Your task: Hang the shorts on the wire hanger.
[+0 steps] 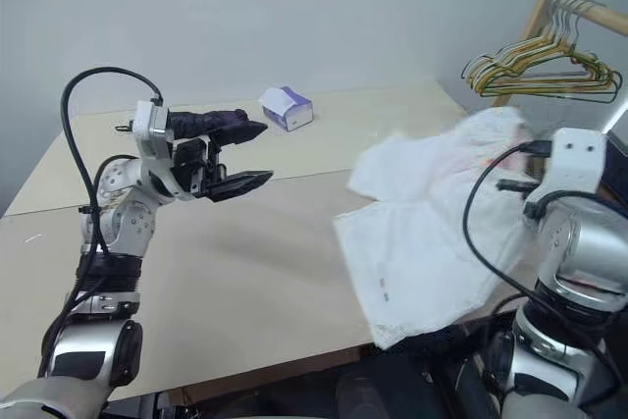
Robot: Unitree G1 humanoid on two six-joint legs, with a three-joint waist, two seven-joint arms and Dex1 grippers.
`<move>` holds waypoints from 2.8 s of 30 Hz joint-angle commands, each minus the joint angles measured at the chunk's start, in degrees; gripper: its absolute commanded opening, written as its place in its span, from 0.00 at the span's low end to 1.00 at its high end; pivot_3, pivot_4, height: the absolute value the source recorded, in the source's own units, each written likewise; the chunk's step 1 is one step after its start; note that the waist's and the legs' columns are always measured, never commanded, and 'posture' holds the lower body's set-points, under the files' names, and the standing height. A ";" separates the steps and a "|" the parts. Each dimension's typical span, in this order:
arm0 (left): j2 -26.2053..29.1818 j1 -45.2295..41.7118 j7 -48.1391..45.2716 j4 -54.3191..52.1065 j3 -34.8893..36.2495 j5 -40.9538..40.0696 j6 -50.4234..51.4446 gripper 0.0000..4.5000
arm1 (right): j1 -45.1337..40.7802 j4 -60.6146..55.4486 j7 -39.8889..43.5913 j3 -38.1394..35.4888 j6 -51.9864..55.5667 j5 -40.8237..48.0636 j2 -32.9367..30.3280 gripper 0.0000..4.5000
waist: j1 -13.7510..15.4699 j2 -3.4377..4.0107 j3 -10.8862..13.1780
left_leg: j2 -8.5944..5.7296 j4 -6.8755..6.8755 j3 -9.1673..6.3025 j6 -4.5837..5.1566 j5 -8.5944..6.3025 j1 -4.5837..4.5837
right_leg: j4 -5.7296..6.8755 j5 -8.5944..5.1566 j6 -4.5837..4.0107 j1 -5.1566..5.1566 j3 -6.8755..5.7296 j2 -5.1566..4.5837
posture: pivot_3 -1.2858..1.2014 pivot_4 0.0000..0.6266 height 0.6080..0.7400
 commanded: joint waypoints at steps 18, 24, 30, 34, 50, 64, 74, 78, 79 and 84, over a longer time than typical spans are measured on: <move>-1.31 0.69 5.70 -6.26 -0.32 -0.70 0.36 1.00 | -27.01 37.33 -15.51 -14.69 -20.98 -5.88 -10.00 0.01 | -2.32 0.18 0.06 | -0.19 -0.28 0.03 0.06 0.04 0.29 | -0.18 -0.03 0.06 0.29 0.07 -0.17 | 0.42 0.00 1.00; -0.85 1.42 6.04 -6.99 -0.32 -0.43 0.38 1.00 | -33.51 56.07 -17.97 -22.56 -28.95 0.03 -19.04 0.01 | -1.99 0.54 0.31 | -0.42 -0.44 0.06 0.09 0.01 0.88 | -0.48 -0.12 0.20 0.95 0.06 -0.38 | 0.42 0.00 1.00; -0.67 1.64 5.80 -7.00 -0.48 -0.38 0.52 1.00 | -37.99 69.73 -19.85 -24.55 -33.38 5.65 -26.05 0.01 | -2.27 0.65 0.39 | -0.46 -0.48 0.20 0.14 -0.01 1.03 | -0.60 -0.14 0.23 1.09 0.20 -0.40 | 0.41 0.00 1.00; -1.20 0.86 4.68 -6.59 -0.16 -1.76 0.81 1.00 | -39.27 77.06 -20.88 -22.43 -33.40 7.34 -28.40 0.01 | -2.35 0.69 0.45 | -0.46 -0.53 0.26 0.14 -0.02 1.06 | -0.63 -0.15 0.23 1.10 0.26 -0.39 | 0.41 0.00 1.00; -2.04 -1.78 2.13 -4.36 1.08 -5.34 1.02 1.00 | -34.24 79.39 -30.59 -16.52 -37.25 11.08 -27.28 0.31 | -3.47 0.45 0.60 | -0.51 -0.52 0.10 0.27 -0.10 1.11 | -1.36 -0.04 0.42 1.74 -0.01 -0.43 | 0.40 0.00 1.00; -2.54 0.46 3.11 -6.36 1.67 -5.16 1.06 1.00 | -25.79 54.43 -39.85 -1.95 -34.51 1.87 -16.29 0.99 | -3.88 0.66 0.65 | -0.55 -0.50 0.10 0.33 -0.12 1.40 | -1.21 0.03 0.55 1.84 0.33 -0.42 | 0.41 0.00 1.00; -1.60 1.22 4.20 -7.19 2.08 -4.86 1.36 1.00 | -17.80 39.66 -42.12 19.55 -47.45 -15.78 -9.90 0.99 | -3.53 0.69 0.64 | -0.59 -0.47 0.05 0.34 -0.12 1.38 | -1.17 0.05 0.61 1.80 0.34 -0.45 | 0.42 0.00 1.00; -0.94 2.28 5.16 -7.84 2.36 -4.18 0.92 1.00 | -16.23 37.41 -38.67 25.48 -49.96 -19.33 -7.82 0.99 | -3.51 0.67 0.64 | -0.58 -0.47 0.03 0.34 -0.12 1.38 | -1.18 0.05 0.61 1.81 0.33 -0.44 | 0.43 0.00 1.00; -0.70 2.69 5.87 -8.17 2.41 -3.49 0.48 1.00 | -15.77 36.72 -37.49 26.70 -50.43 -20.01 -7.34 0.99 | -3.49 0.66 0.64 | -0.58 -0.47 0.02 0.34 -0.12 1.38 | -1.18 0.05 0.61 1.81 0.33 -0.43 | 0.44 0.00 1.00; 1.54 6.27 8.43 -10.26 2.95 -1.26 -0.42 1.00 | -11.38 32.38 -25.82 32.21 -51.84 -20.24 -5.33 0.99 | -2.90 0.64 0.65 | -0.58 -0.47 -0.01 0.35 -0.11 1.38 | -1.17 0.07 0.63 1.82 0.32 -0.43 | 0.45 0.00 1.00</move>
